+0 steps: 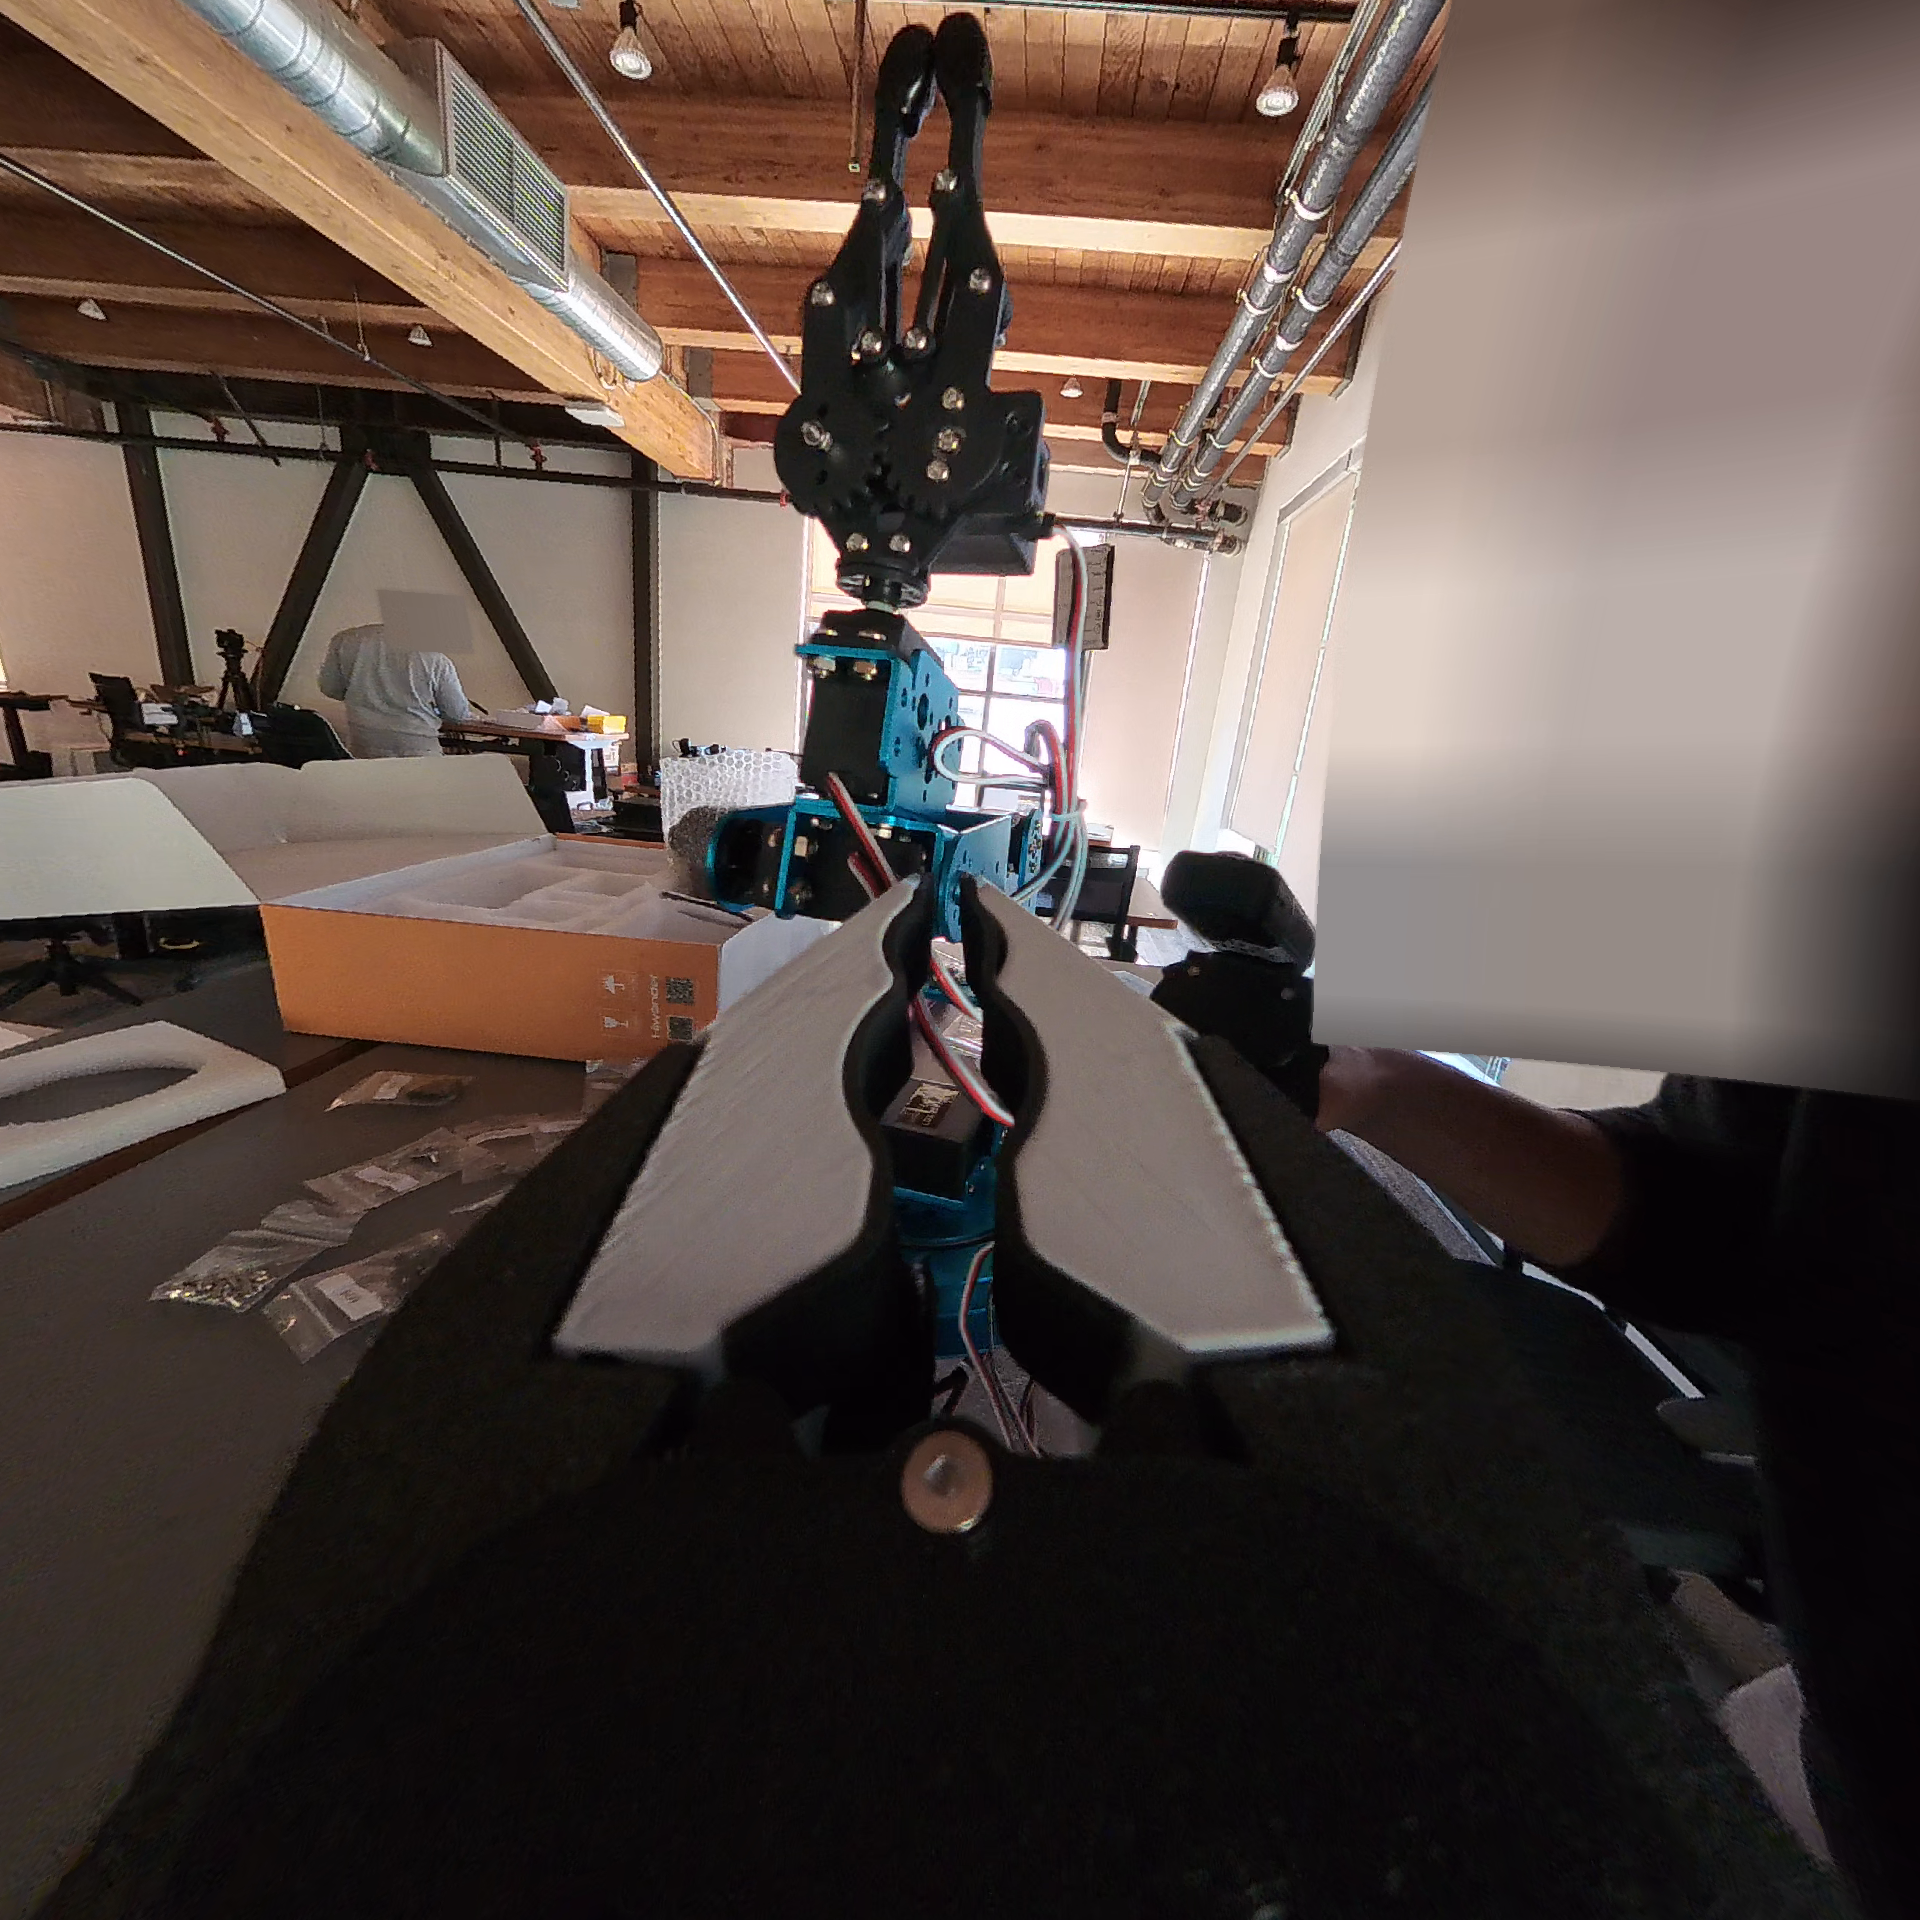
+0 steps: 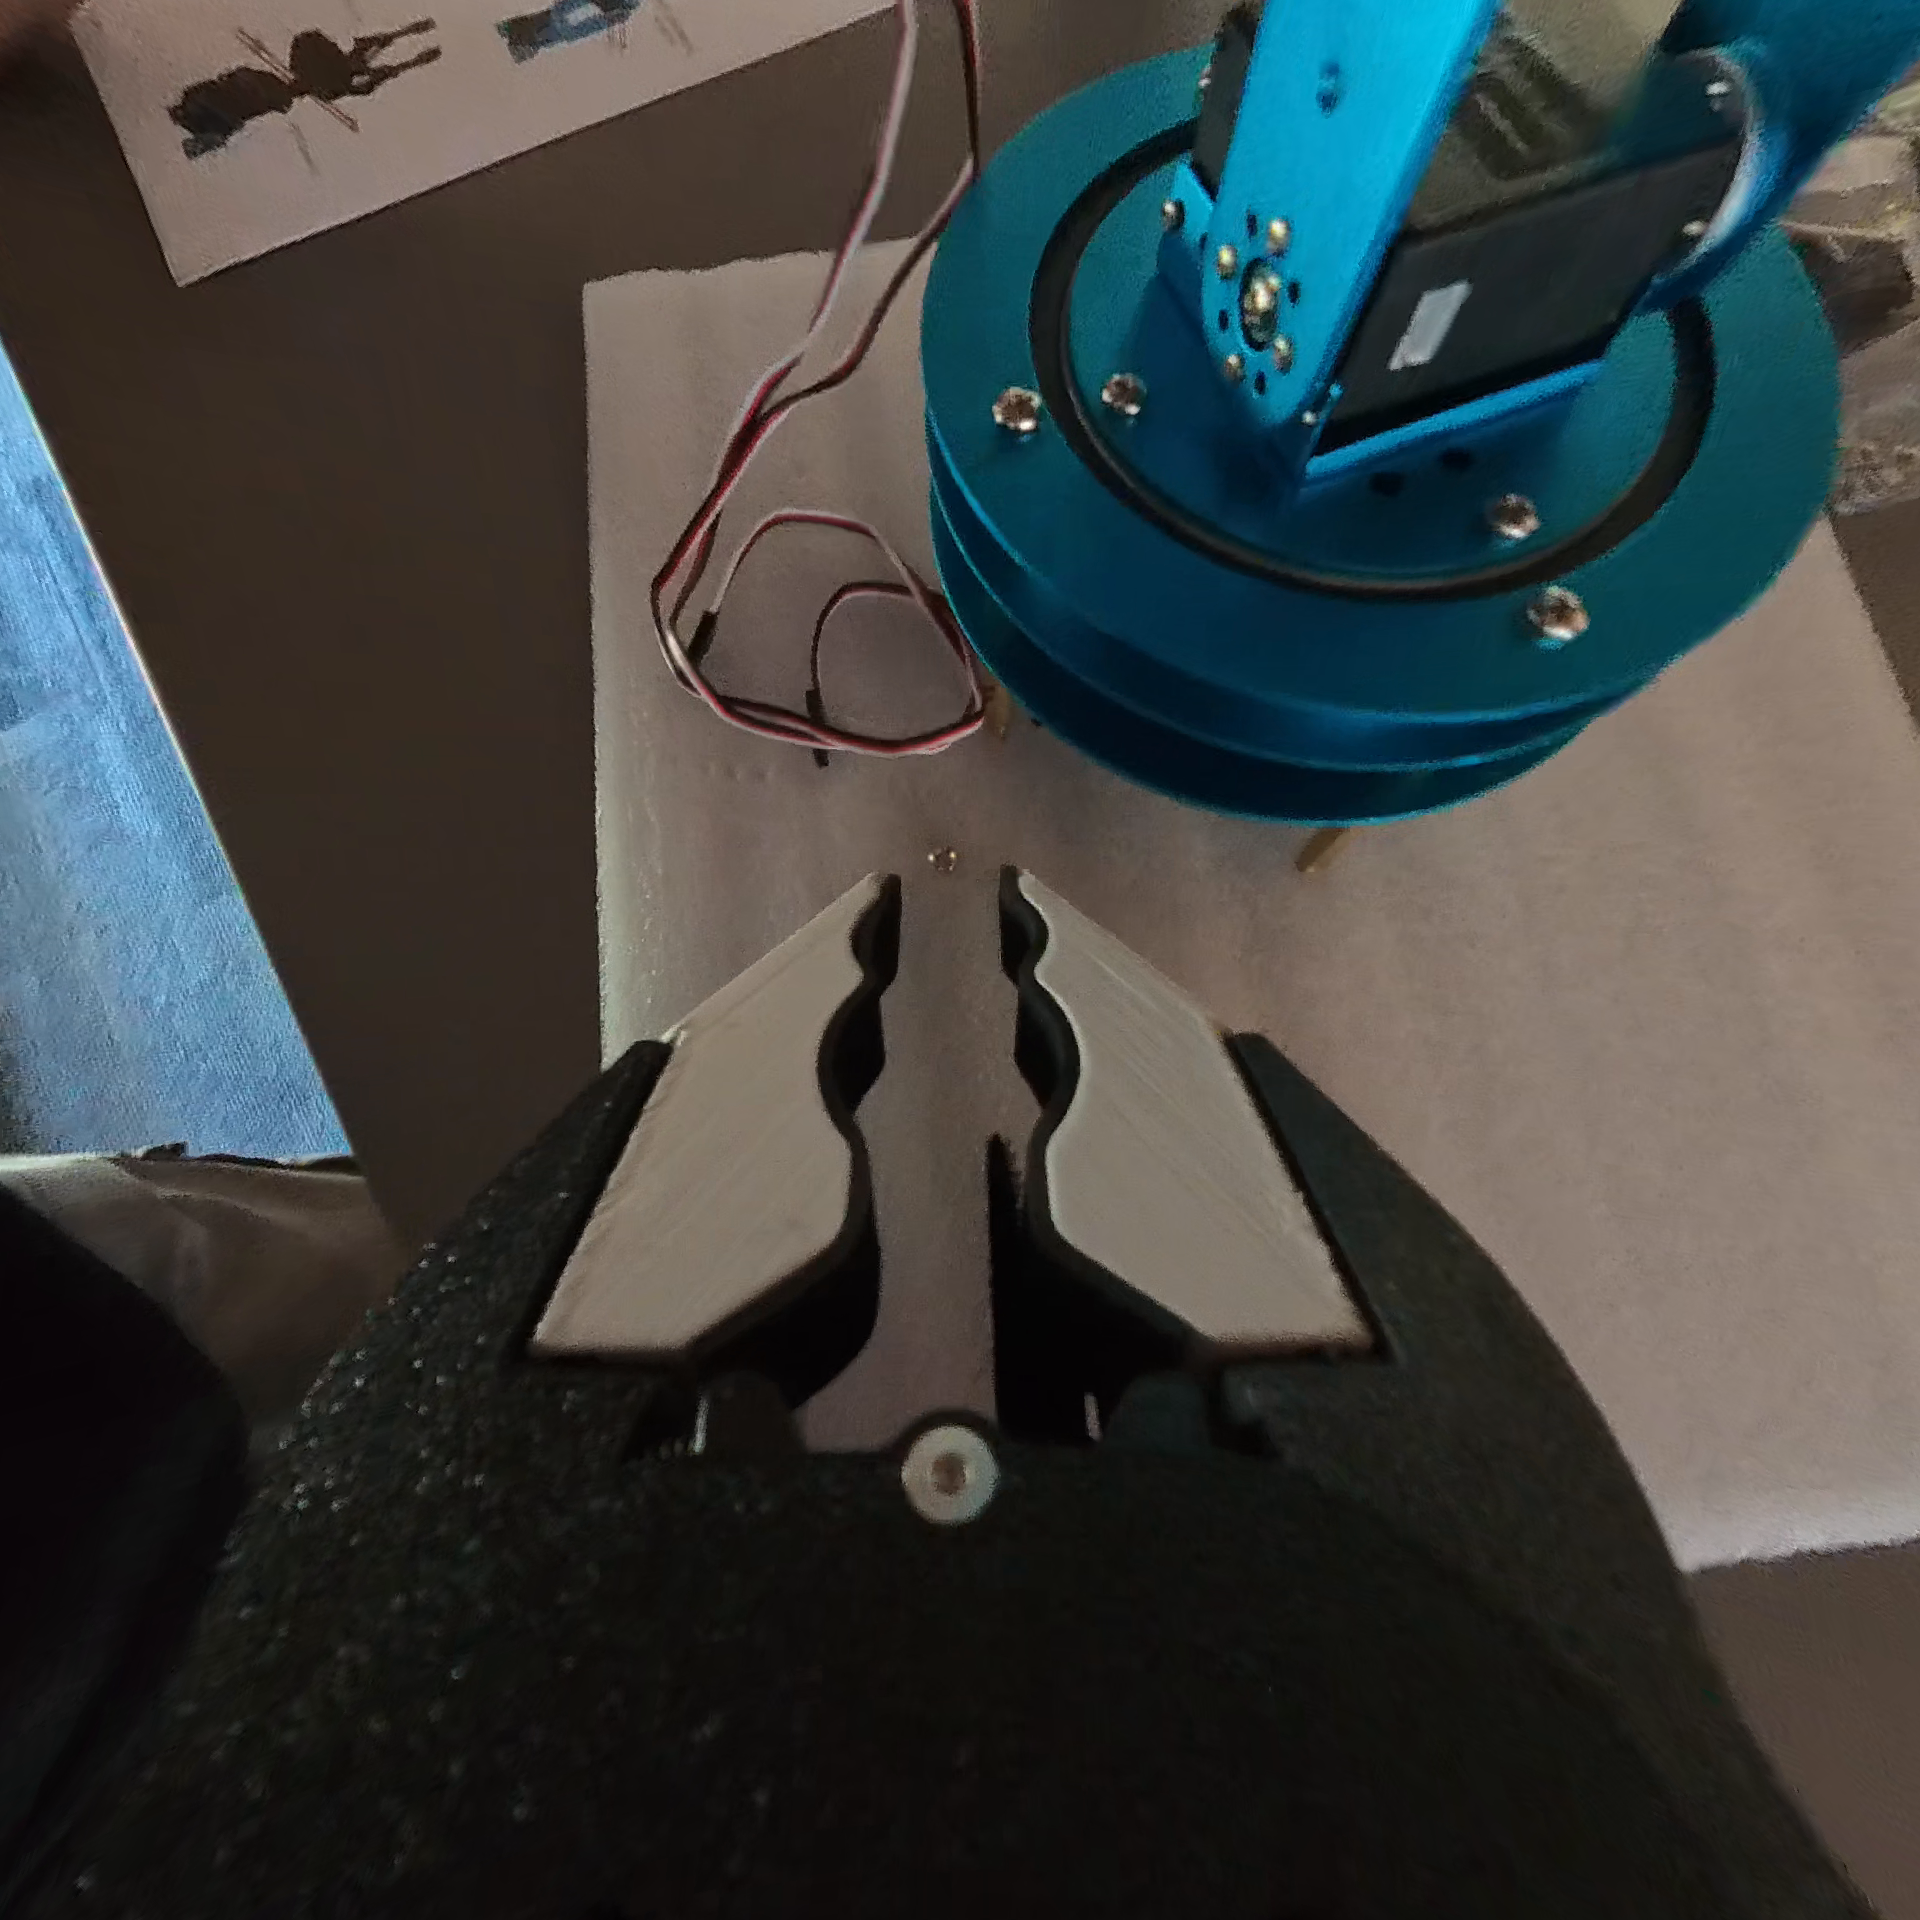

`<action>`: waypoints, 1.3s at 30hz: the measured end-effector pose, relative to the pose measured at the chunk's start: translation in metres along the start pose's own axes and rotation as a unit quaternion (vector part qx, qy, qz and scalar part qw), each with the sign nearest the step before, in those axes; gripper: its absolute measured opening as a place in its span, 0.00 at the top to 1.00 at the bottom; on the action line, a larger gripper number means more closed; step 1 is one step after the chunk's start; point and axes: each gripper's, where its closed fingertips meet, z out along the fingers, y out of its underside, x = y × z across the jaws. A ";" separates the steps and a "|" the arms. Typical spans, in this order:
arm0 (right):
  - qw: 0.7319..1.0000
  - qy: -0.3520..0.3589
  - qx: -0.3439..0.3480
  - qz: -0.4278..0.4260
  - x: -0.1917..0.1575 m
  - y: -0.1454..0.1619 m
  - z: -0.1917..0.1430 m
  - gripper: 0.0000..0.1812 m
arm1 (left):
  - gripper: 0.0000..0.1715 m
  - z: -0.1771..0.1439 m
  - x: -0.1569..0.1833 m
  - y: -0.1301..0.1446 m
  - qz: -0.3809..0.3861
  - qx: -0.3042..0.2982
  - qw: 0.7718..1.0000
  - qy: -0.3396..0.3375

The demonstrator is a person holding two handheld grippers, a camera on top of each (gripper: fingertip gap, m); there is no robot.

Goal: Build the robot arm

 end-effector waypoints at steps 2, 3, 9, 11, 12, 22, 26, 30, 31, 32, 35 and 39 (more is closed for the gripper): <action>1.000 0.001 -0.018 -0.021 -0.002 0.000 0.006 0.90 | 0.98 0.001 0.001 0.000 0.000 -0.001 1.000 0.000; 0.999 0.002 -0.025 -0.035 -0.003 0.000 0.009 0.90 | 0.98 0.001 0.001 0.000 0.002 -0.002 1.000 -0.001; 0.996 -0.019 -0.076 -0.047 -0.001 0.002 0.016 0.92 | 0.98 0.001 0.005 -0.004 0.005 -0.001 1.000 0.002; 0.993 -0.026 -0.096 -0.058 -0.001 0.003 0.016 0.92 | 0.98 0.000 0.003 -0.005 0.004 -0.001 1.000 -0.001; 0.992 -0.027 -0.107 -0.067 -0.001 0.003 0.016 0.92 | 0.98 -0.001 0.002 -0.005 0.004 -0.001 1.000 -0.003; 0.978 -0.035 -0.161 -0.126 -0.004 0.004 0.015 0.98 | 0.98 -0.005 -0.006 -0.009 0.000 0.005 1.000 -0.015; 0.984 -0.038 -0.117 -0.129 -0.004 -0.004 0.005 0.98 | 0.98 -0.005 -0.007 -0.009 0.001 0.004 1.000 -0.017; 0.995 -0.033 0.017 -0.096 0.002 -0.037 -0.026 0.99 | 0.97 -0.004 -0.006 -0.009 -0.003 0.002 1.000 -0.015; 0.994 -0.025 0.061 -0.089 0.006 -0.050 -0.038 1.00 | 0.95 -0.005 -0.007 -0.010 -0.005 0.002 1.000 -0.017; 0.991 -0.024 0.106 -0.085 0.008 -0.063 -0.052 1.00 | 0.92 -0.005 -0.008 -0.011 -0.007 0.002 1.000 -0.015; 0.972 0.005 0.212 -0.097 0.021 -0.103 -0.096 1.00 | 0.84 -0.008 -0.003 -0.020 0.004 0.007 1.000 -0.003; 0.974 0.050 0.175 -0.133 0.039 -0.107 -0.103 1.00 | 0.76 -0.001 0.005 -0.028 0.056 -0.009 0.998 -0.031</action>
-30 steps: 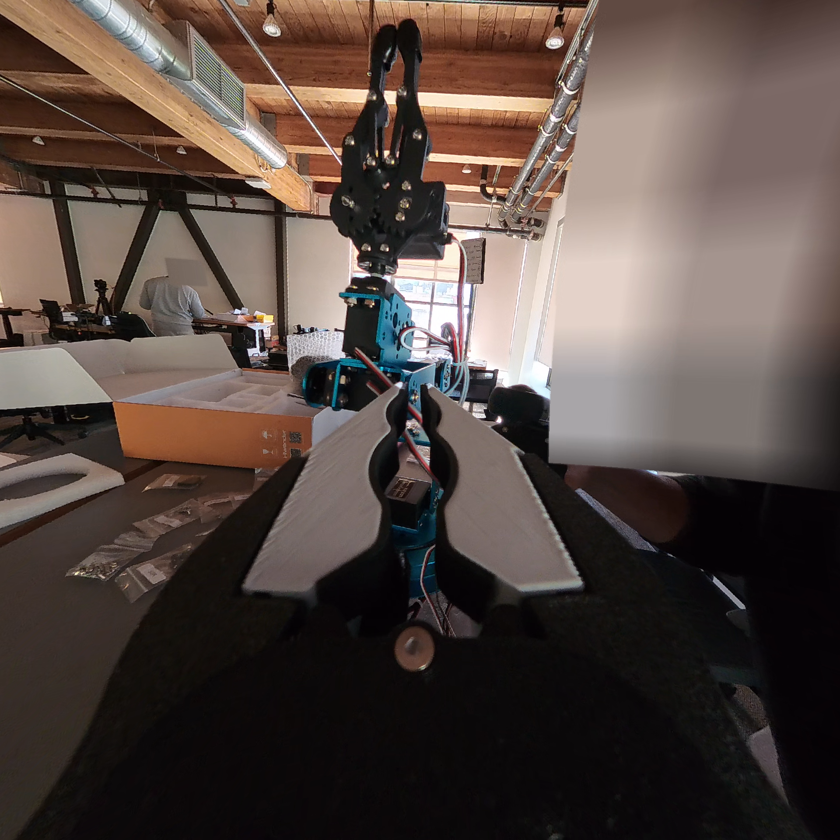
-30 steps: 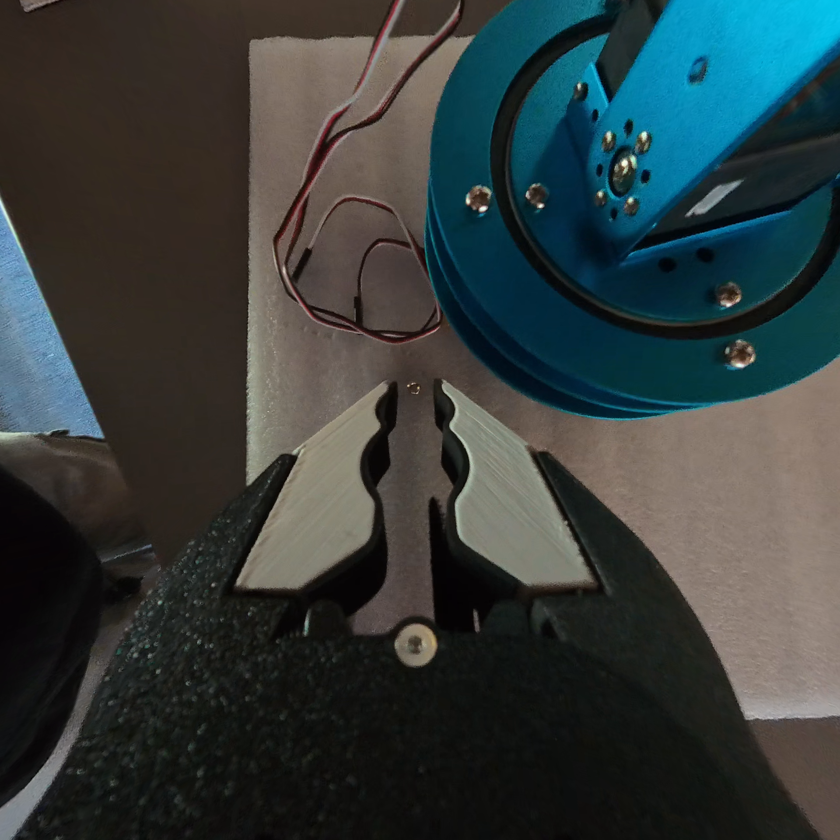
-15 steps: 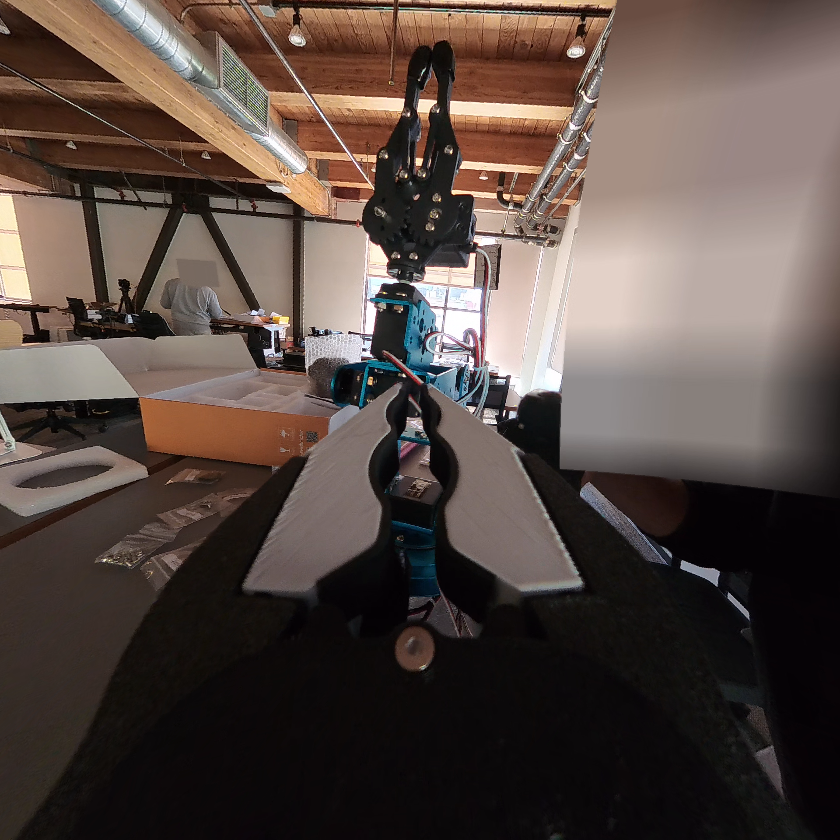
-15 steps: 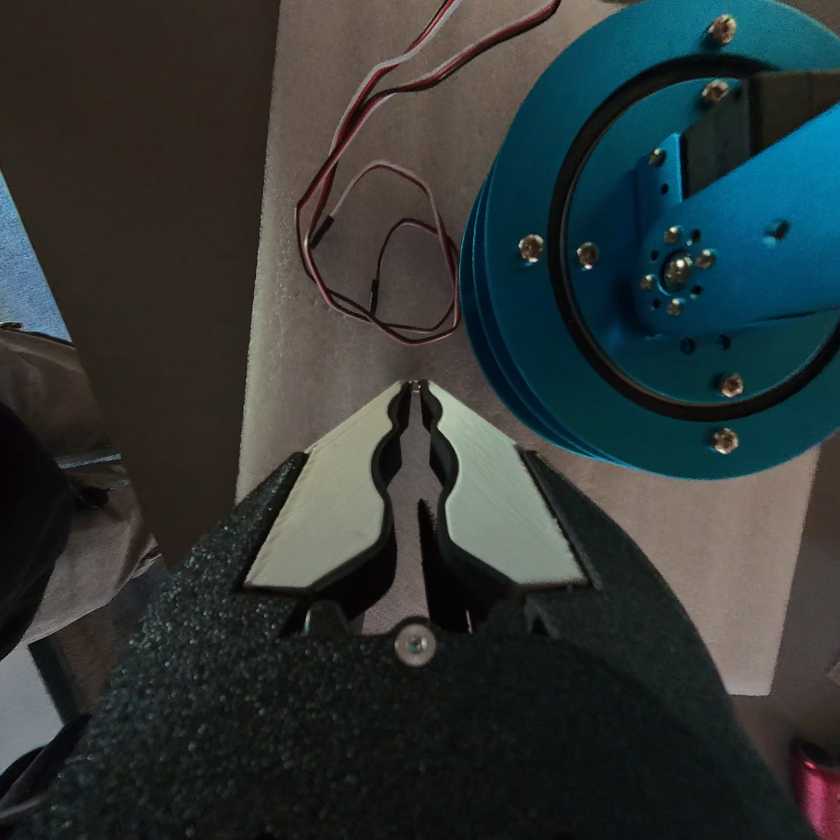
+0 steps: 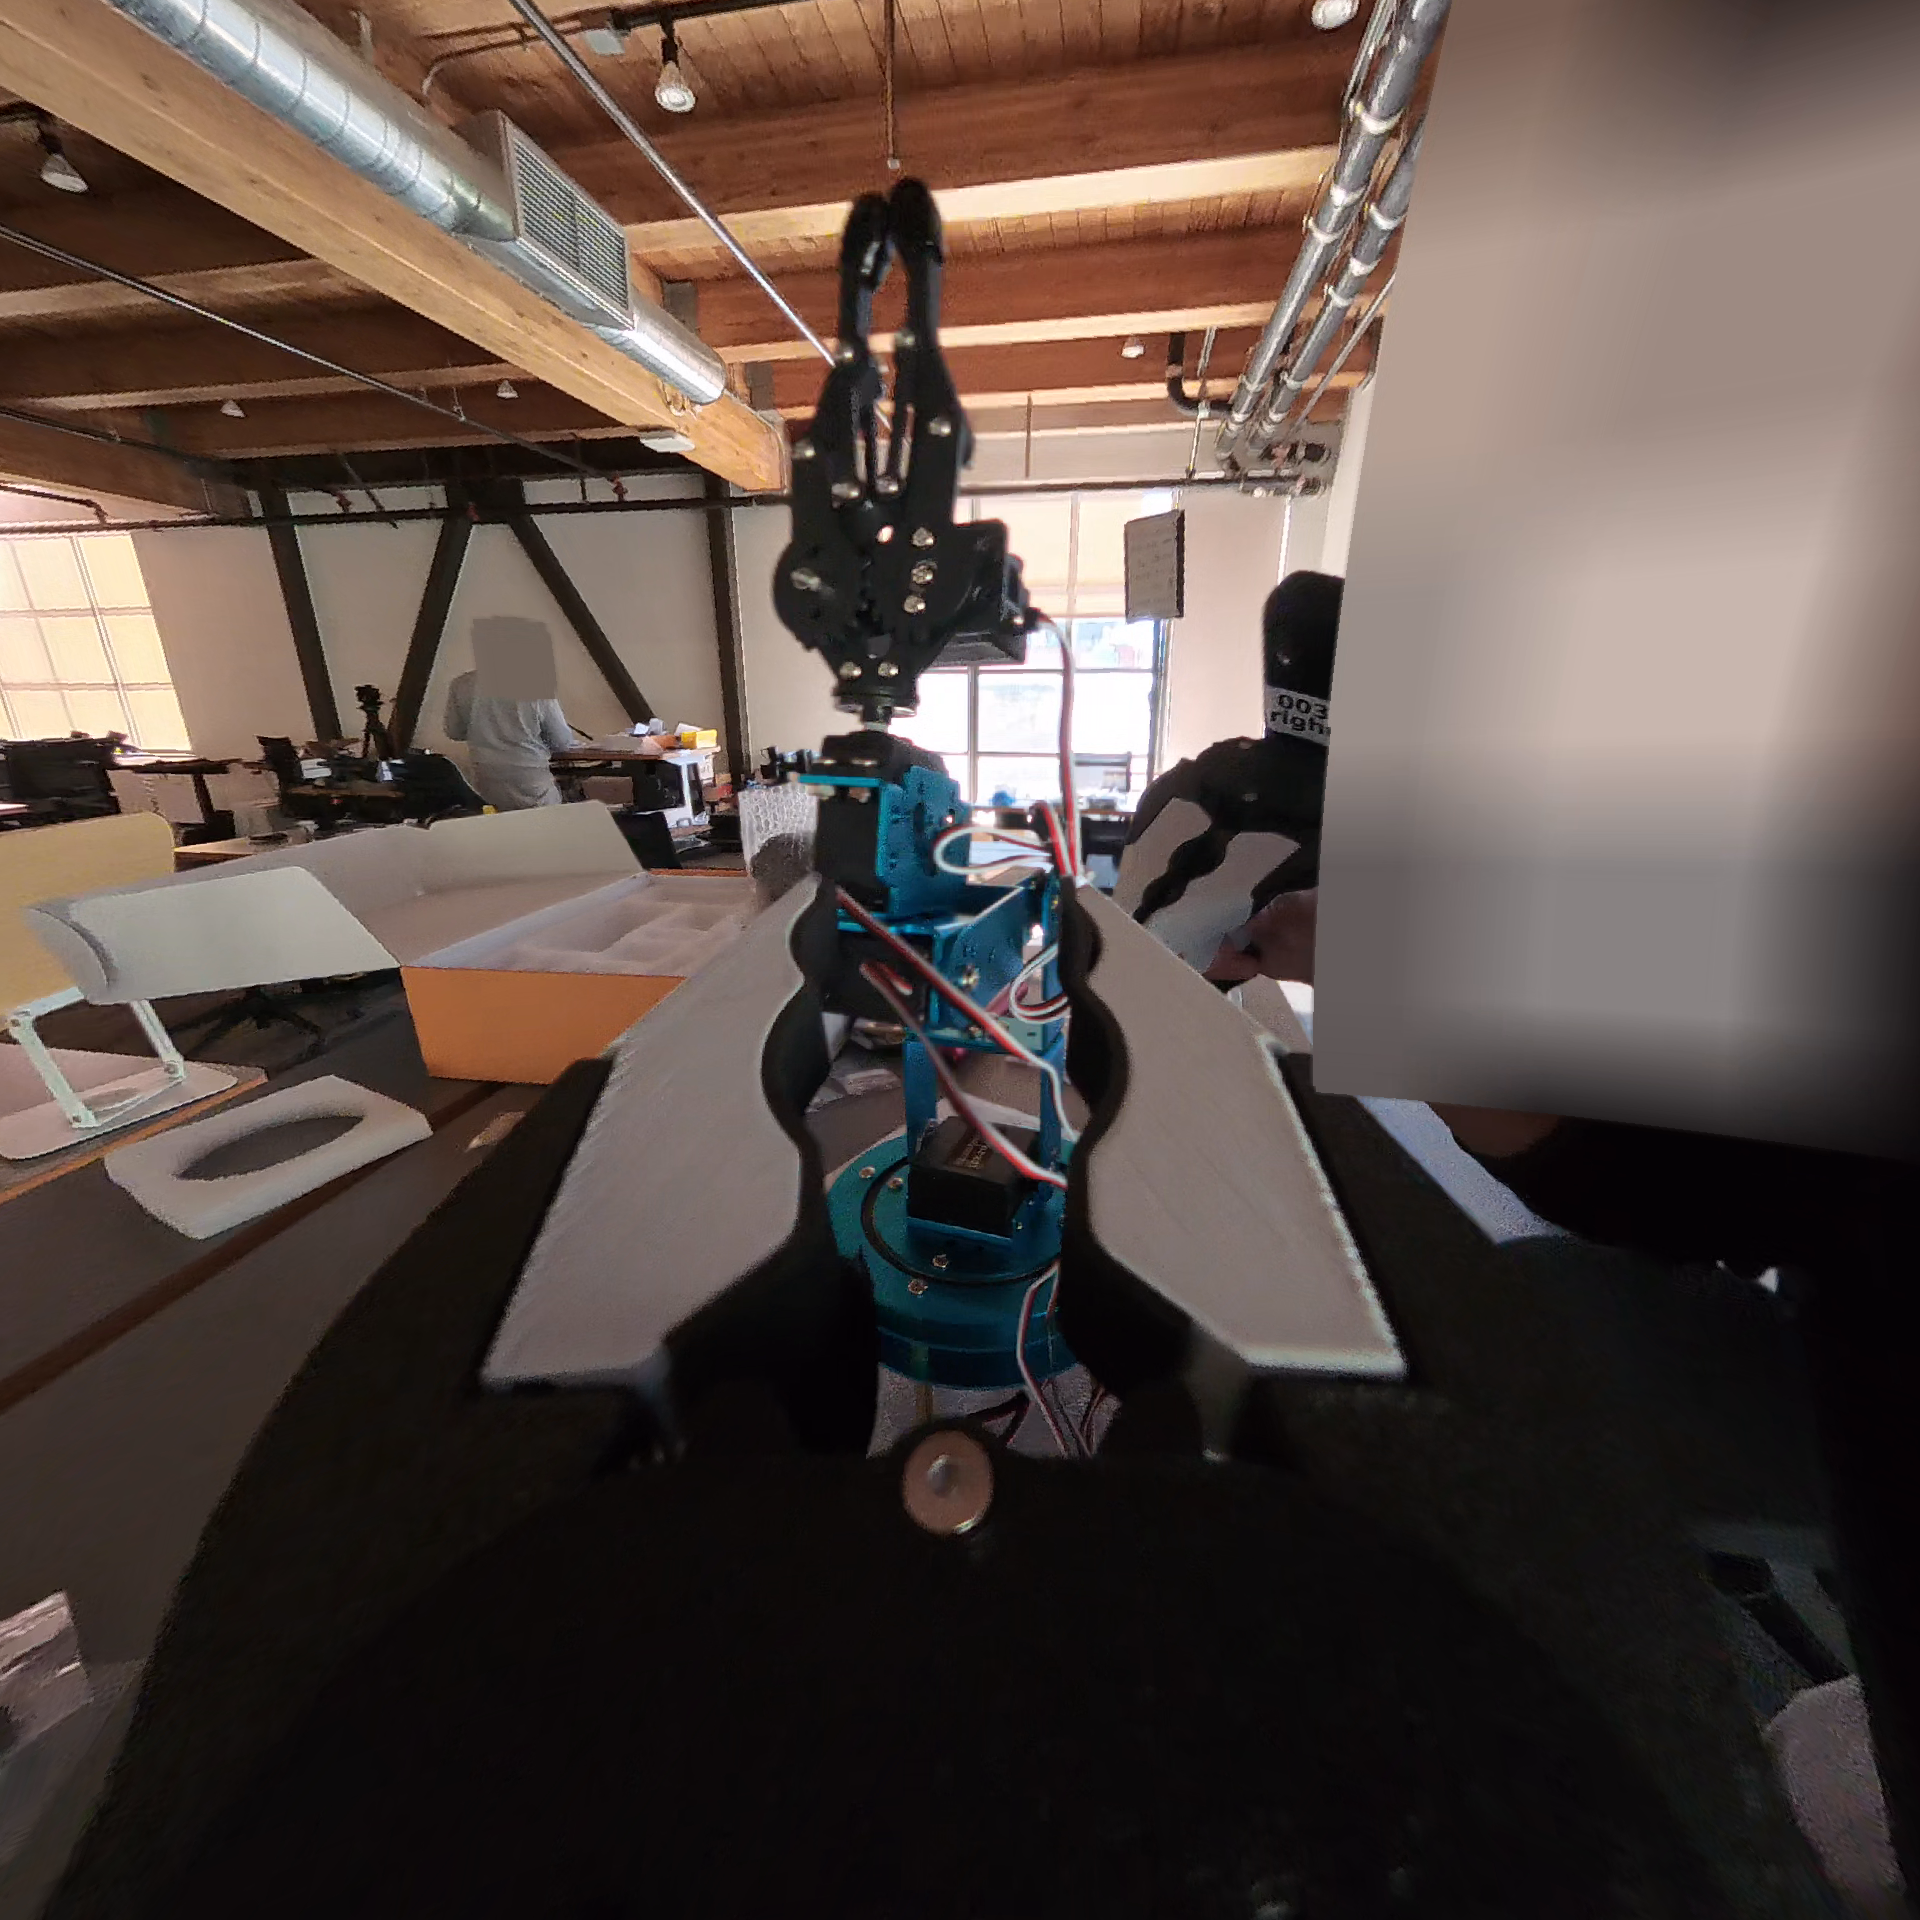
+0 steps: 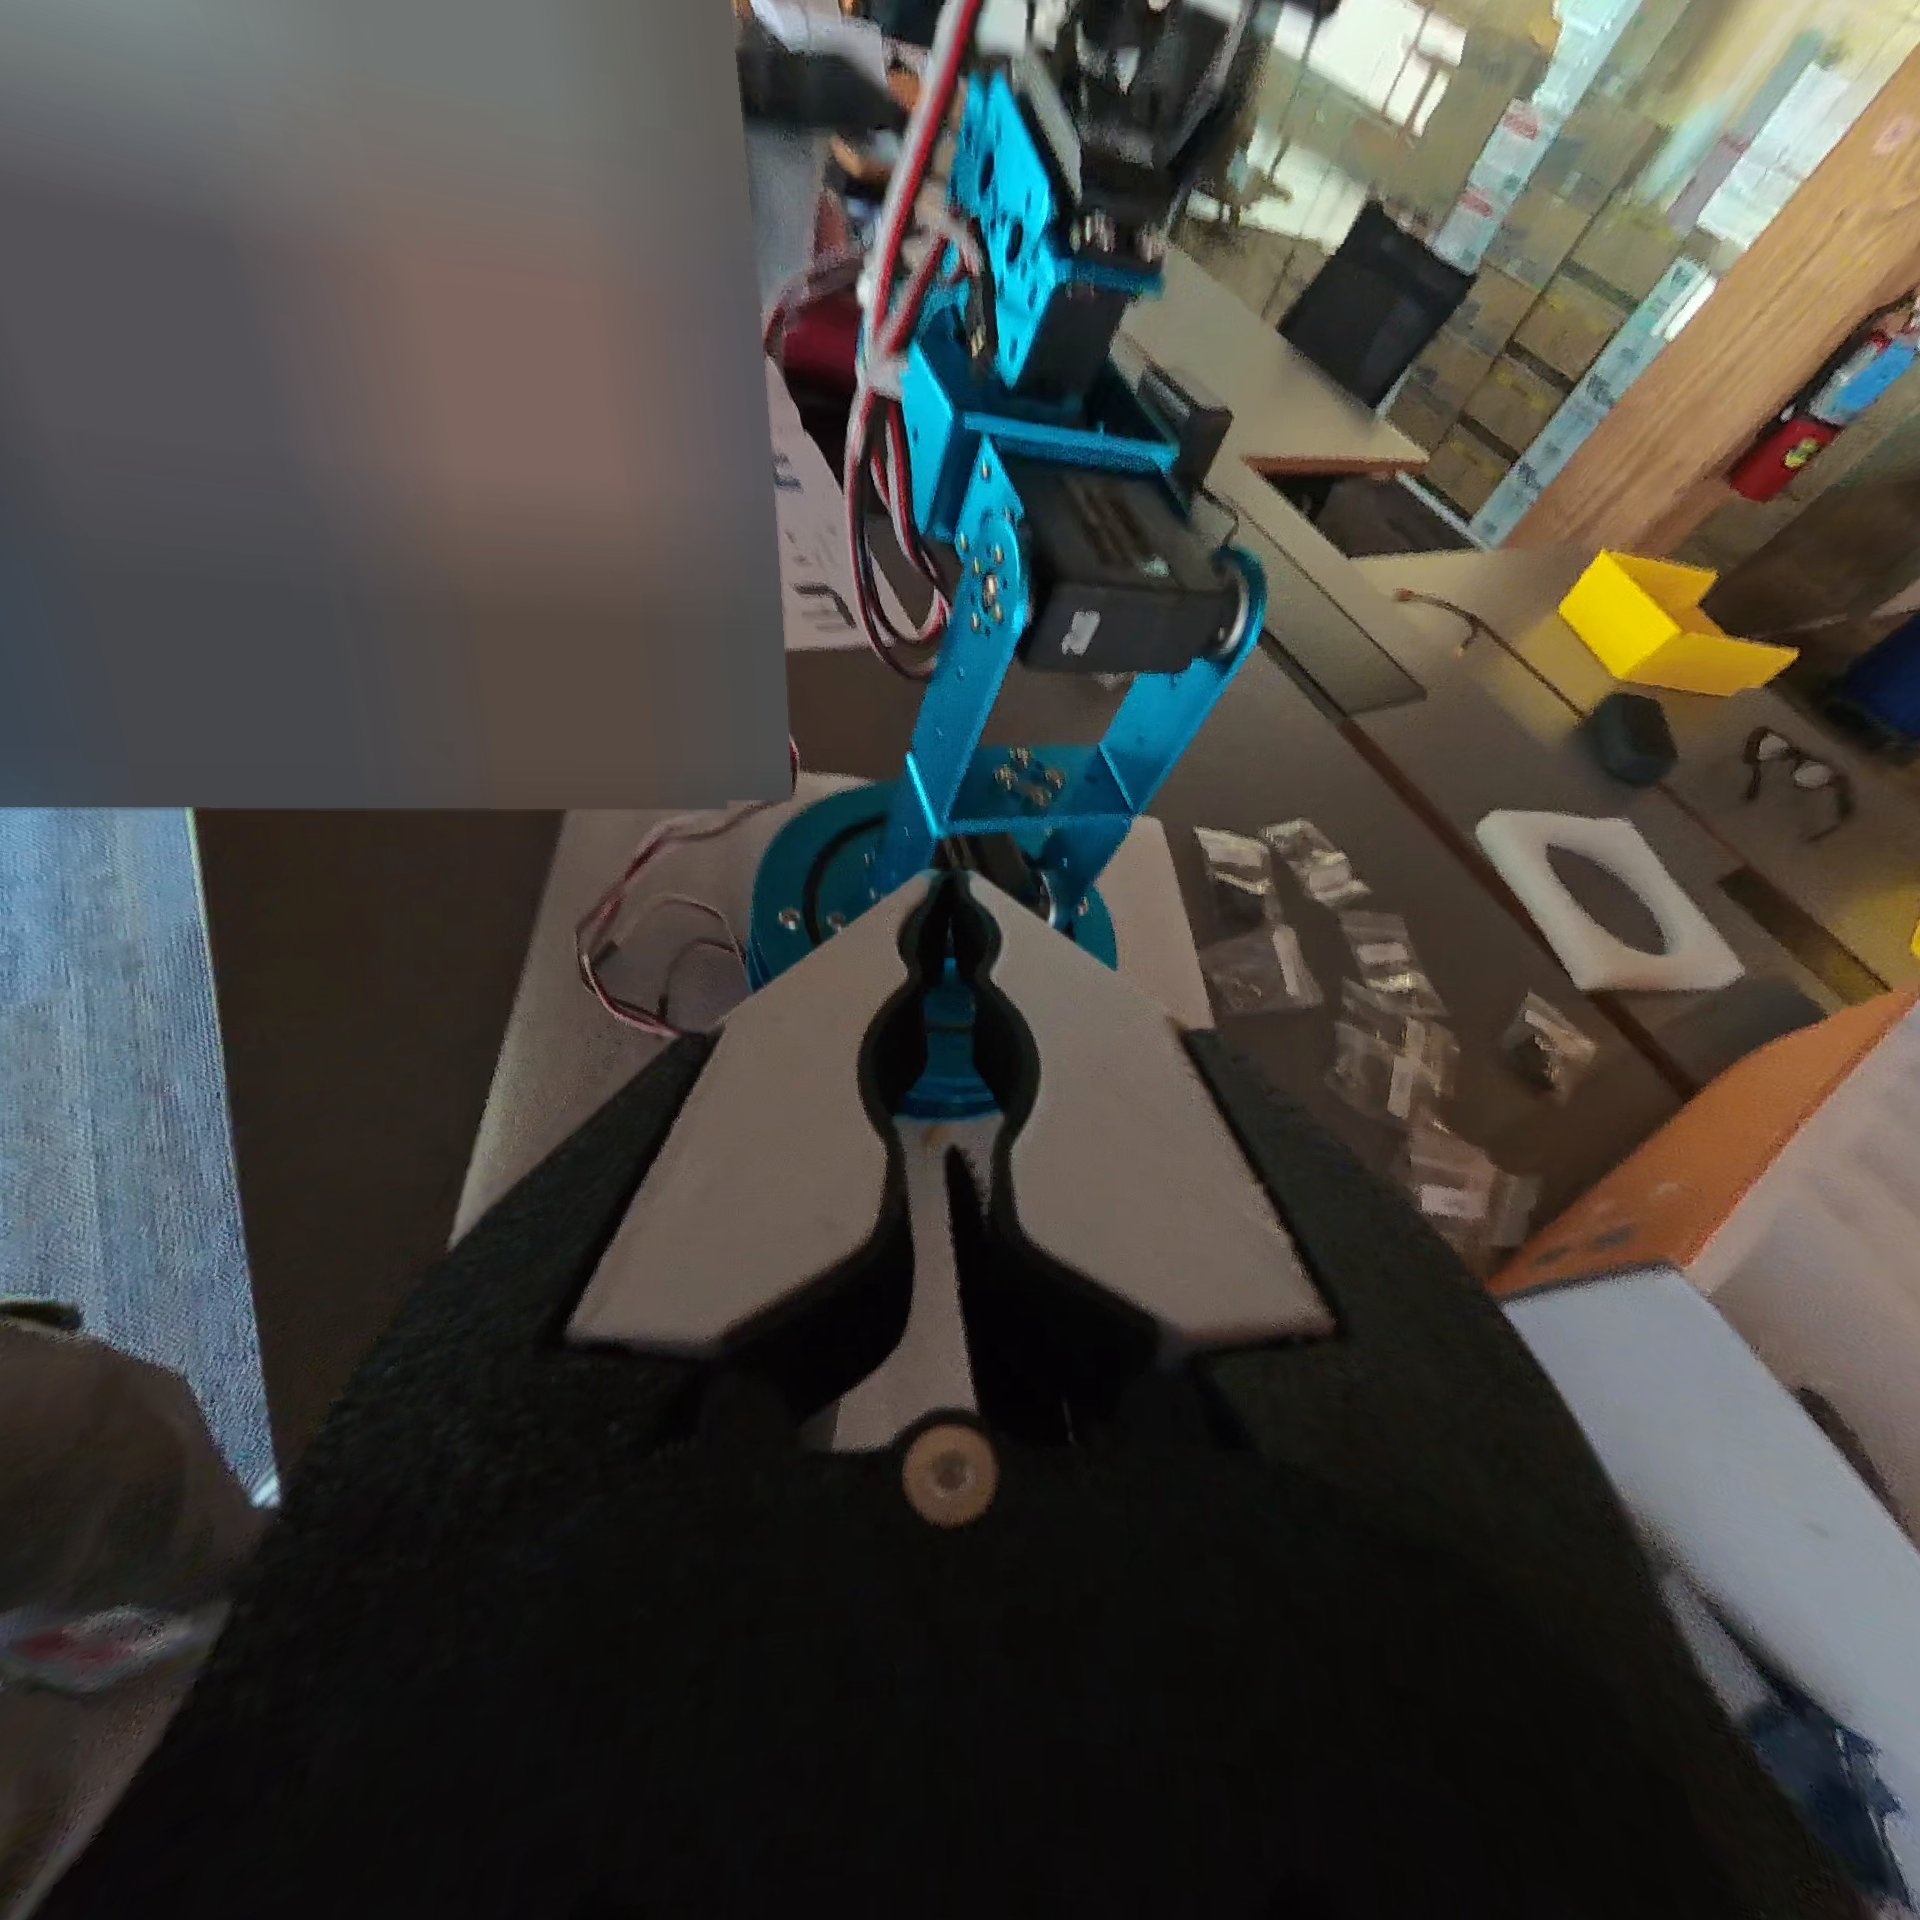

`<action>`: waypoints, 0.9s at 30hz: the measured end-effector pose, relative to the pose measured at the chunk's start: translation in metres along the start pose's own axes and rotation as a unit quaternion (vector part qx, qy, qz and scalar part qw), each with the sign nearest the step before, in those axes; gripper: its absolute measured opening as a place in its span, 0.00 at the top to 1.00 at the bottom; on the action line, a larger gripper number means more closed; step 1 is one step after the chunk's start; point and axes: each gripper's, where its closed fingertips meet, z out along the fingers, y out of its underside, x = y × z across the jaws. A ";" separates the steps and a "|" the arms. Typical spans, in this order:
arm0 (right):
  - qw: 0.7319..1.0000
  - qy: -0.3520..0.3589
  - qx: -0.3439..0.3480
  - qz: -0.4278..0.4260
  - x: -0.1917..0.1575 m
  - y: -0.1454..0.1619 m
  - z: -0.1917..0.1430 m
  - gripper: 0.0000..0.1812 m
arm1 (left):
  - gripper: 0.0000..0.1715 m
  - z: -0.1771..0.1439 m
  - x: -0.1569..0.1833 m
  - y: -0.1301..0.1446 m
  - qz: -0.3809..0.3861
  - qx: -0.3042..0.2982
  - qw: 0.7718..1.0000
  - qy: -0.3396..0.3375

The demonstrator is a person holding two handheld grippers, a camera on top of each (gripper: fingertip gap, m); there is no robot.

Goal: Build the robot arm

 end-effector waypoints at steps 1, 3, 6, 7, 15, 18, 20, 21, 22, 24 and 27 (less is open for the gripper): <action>1.000 -0.003 -0.019 0.009 -0.001 0.009 0.003 1.00 | 0.75 0.002 0.003 0.000 0.006 -0.005 1.000 -0.001; 0.997 -0.038 -0.050 0.039 -0.018 0.031 0.009 1.00 | 0.75 0.002 0.005 -0.001 0.010 -0.006 1.000 -0.009; 0.991 -0.066 -0.107 0.043 -0.050 0.071 0.019 0.95 | 0.75 -0.005 -0.011 0.009 -0.003 -0.011 0.999 -0.034; 0.988 -0.056 -0.137 0.040 -0.053 0.088 0.024 0.93 | 0.75 -0.007 -0.019 0.014 -0.013 -0.017 0.999 -0.041; 0.994 -0.024 -0.008 0.107 -0.025 0.036 0.002 0.79 | 0.57 0.014 -0.004 -0.014 -0.042 -0.063 0.997 0.003; 0.992 0.009 0.056 0.109 -0.002 -0.007 -0.017 0.71 | 0.56 0.039 0.002 -0.039 -0.002 -0.126 0.992 0.008; 0.990 0.019 0.085 0.113 0.007 -0.021 -0.020 0.68 | 0.55 0.057 0.003 -0.054 0.024 -0.168 0.985 0.015; 0.988 0.018 0.097 0.118 0.009 -0.025 -0.016 0.66 | 0.52 0.065 0.003 -0.055 0.030 -0.201 0.979 0.025; 0.987 0.016 0.109 0.121 0.013 -0.025 -0.010 0.65 | 0.50 0.072 0.003 -0.052 0.035 -0.236 0.970 0.036; 0.983 -0.012 0.121 0.138 0.016 -0.019 0.010 0.60 | 0.50 0.084 0.002 -0.045 0.039 -0.289 0.955 0.056; 0.976 -0.067 0.131 0.158 0.014 -0.011 0.040 0.52 | 0.50 0.098 0.000 -0.036 0.024 -0.346 0.935 0.075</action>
